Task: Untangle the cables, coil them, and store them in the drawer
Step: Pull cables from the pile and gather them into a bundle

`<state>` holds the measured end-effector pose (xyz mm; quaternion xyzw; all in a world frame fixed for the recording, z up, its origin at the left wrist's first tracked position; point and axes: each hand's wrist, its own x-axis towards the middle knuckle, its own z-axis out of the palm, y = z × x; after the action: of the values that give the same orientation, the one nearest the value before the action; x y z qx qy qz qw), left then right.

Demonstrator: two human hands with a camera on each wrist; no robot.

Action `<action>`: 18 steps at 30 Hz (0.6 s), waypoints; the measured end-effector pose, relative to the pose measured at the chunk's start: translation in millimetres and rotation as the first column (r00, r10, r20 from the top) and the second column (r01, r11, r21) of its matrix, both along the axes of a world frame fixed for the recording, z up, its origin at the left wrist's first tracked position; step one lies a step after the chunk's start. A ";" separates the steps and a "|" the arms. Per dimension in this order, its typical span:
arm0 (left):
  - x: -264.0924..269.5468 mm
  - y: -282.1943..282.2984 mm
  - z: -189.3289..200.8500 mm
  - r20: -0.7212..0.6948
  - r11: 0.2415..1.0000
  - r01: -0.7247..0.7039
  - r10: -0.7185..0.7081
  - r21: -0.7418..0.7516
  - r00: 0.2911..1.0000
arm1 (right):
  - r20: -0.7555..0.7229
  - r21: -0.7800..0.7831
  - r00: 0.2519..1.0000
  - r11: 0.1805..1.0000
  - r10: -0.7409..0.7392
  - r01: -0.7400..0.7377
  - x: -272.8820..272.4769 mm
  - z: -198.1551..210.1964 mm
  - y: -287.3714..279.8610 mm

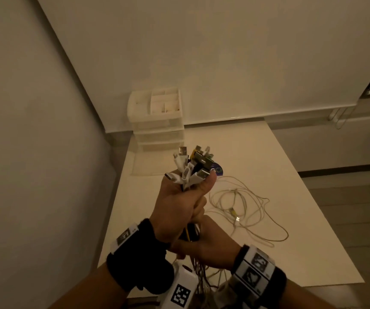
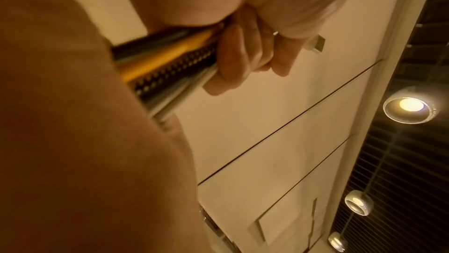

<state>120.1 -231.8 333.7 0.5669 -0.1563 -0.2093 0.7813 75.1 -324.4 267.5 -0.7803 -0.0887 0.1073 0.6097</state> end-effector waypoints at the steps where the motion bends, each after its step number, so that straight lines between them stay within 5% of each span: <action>1: 0.5 4.5 0.5 -0.013 1.000 -0.007 0.007 -0.021 1.000 | -0.017 0.022 1.000 1.000 0.018 -0.018 -0.5 -3.4 2.6; 4: 3.5 12.6 5.4 -0.033 0.998 -0.014 0.012 -0.069 0.999 | -0.072 0.123 0.997 0.992 0.012 -0.003 -8.0 -19.5 4.7; 12: 21.0 20.0 41.2 0.062 0.966 0.029 -0.013 -0.257 0.998 | -0.256 -0.016 0.959 0.992 -0.122 0.122 -24.0 -89.2 -23.7; 18: 18.3 14.6 58.9 0.109 0.962 0.064 -0.036 -0.265 0.993 | -0.416 -0.092 0.906 0.995 -0.082 0.048 -39.9 -138.6 -31.7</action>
<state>138.4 -217.2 392.6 0.4620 -0.2376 -0.1765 0.8361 35.2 -356.1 128.9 -0.7653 0.0744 0.2552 0.5862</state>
